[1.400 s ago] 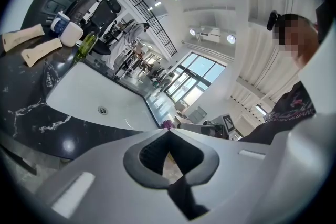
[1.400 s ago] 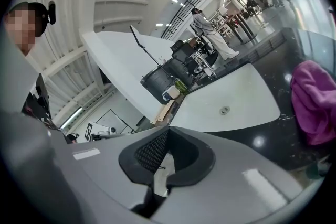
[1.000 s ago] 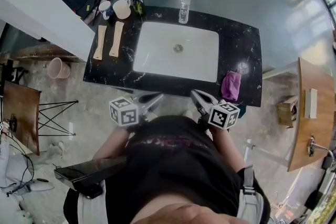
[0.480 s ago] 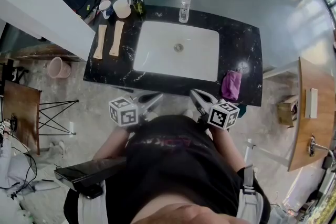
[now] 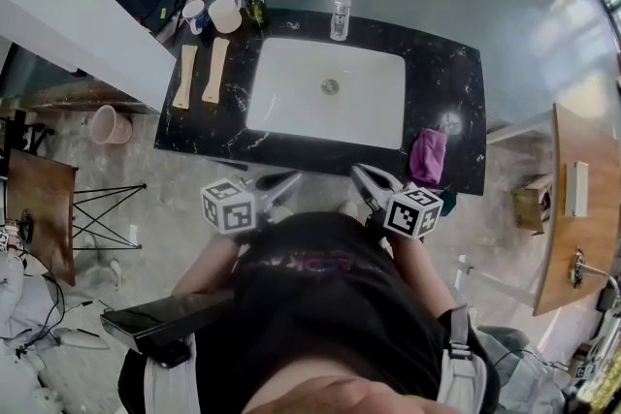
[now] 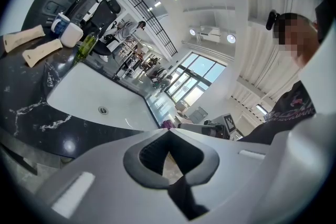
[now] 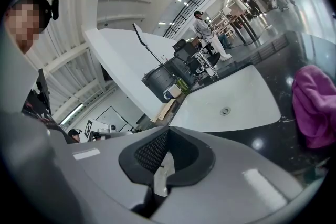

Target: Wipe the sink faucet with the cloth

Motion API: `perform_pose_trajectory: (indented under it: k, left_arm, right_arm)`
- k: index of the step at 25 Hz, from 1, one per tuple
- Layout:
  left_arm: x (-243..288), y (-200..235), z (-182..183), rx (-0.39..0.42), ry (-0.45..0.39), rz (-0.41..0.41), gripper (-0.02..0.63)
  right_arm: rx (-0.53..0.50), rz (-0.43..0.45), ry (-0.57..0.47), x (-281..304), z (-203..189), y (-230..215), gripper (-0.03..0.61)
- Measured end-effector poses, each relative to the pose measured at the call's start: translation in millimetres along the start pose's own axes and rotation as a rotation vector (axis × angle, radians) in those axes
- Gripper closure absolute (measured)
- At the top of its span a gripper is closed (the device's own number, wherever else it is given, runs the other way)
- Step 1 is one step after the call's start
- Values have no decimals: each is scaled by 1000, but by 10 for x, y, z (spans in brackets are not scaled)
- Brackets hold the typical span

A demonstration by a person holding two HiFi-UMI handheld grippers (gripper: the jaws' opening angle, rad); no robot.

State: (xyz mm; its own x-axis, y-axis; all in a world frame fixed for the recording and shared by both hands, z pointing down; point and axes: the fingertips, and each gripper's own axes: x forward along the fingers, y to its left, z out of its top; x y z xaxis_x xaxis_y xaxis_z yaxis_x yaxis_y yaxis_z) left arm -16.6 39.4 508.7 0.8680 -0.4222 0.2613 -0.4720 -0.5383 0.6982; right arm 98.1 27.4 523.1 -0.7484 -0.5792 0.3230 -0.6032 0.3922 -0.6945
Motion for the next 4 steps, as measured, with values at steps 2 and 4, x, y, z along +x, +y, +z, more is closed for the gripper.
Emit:
perform_pose_trajectory:
  k: [2, 4]
  left_arm:
    - [-1, 0, -5, 0, -1, 1, 614]
    - [-2, 1, -11, -1, -2, 1, 614]
  right_arm:
    - [-2, 0, 0, -1, -2, 1, 568]
    - [-3, 0, 1, -2, -5, 1, 568]
